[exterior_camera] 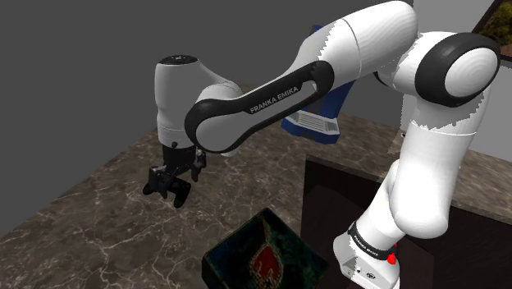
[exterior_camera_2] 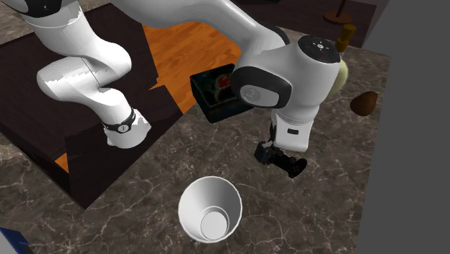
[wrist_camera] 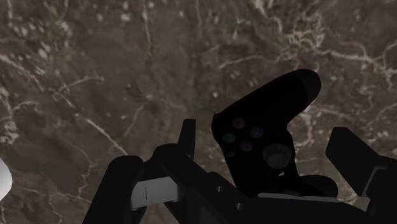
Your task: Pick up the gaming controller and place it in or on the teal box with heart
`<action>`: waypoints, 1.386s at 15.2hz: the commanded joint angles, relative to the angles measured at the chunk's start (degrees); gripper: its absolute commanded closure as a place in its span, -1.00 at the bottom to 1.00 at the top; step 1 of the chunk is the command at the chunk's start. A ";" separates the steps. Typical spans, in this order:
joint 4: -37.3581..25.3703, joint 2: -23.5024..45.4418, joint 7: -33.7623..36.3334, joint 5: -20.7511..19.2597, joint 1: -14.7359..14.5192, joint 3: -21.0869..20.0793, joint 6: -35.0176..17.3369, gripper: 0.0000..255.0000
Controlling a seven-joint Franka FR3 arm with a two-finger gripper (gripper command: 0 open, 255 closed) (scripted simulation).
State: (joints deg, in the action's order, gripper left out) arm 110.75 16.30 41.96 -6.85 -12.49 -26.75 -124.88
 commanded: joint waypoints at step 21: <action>-3.65 -3.47 -1.22 2.06 0.57 -0.67 6.74 1.00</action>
State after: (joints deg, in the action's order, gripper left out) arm 107.58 13.24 41.02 -5.05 -12.07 -27.40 -118.99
